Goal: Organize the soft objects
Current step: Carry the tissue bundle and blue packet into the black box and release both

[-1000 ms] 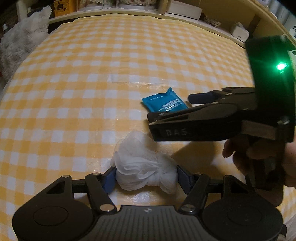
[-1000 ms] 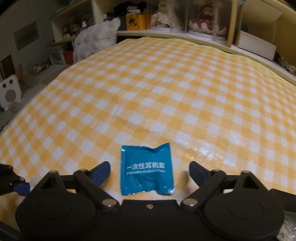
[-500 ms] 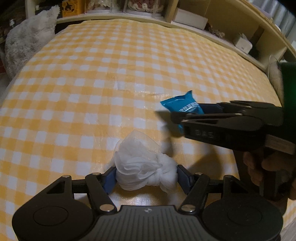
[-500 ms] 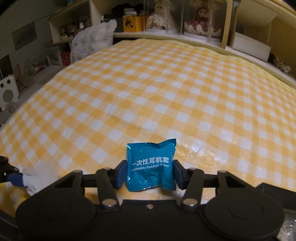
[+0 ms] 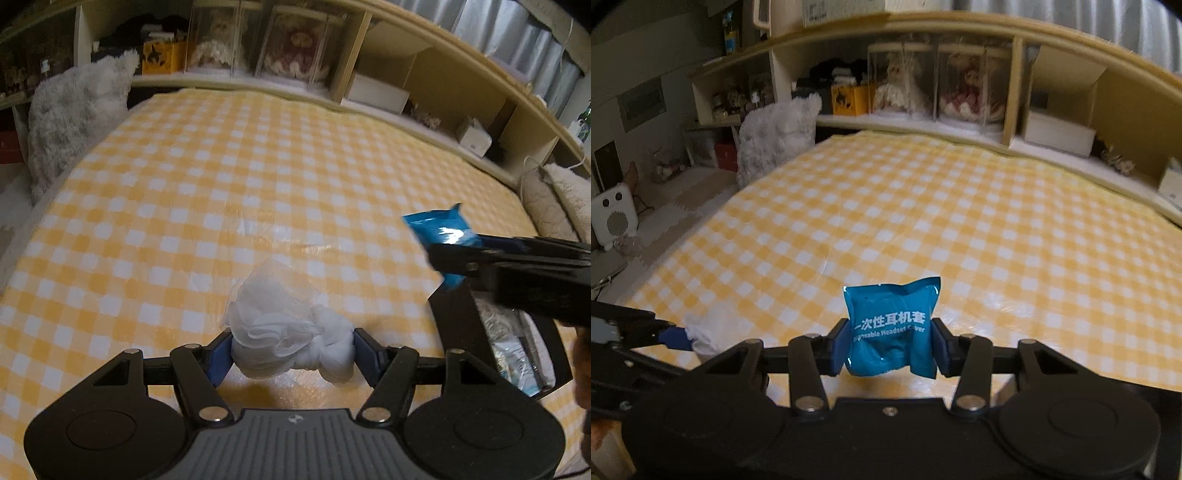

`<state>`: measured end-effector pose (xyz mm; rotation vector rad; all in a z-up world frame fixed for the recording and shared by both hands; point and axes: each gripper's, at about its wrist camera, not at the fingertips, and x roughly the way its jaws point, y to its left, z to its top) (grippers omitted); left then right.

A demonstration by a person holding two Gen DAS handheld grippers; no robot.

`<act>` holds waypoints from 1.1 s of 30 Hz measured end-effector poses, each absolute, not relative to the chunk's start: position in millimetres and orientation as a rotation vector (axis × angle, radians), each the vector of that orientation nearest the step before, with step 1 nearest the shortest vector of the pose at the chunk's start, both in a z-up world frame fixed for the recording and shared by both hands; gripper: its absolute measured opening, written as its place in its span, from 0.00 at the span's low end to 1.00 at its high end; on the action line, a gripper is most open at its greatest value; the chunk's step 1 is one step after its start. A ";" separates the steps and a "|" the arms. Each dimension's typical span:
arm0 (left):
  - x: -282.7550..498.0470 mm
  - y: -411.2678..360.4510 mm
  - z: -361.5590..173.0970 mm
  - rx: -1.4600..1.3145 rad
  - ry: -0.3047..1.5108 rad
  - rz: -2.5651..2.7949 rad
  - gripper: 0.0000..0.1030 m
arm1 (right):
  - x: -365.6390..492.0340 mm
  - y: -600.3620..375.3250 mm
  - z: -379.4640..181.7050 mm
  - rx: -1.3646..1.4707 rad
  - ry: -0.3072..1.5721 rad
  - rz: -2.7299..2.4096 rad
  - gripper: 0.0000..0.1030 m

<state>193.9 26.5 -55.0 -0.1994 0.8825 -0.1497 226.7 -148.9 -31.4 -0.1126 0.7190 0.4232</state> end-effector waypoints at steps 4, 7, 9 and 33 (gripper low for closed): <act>187.2 24.0 -47.4 -0.200 0.859 -0.166 0.65 | 206.9 -167.1 -4.8 -0.081 0.685 0.409 0.46; 183.1 15.3 -43.0 -0.190 0.829 -0.192 0.65 | 190.9 -188.8 9.2 -0.063 0.659 0.380 0.47; 180.1 8.3 -42.6 -0.175 0.821 -0.203 0.65 | 182.3 -205.3 14.1 -0.046 0.655 0.349 0.47; 230.8 -121.7 -18.4 -0.165 0.807 -0.551 0.65 | 140.1 -336.8 -19.5 0.193 0.708 0.066 0.48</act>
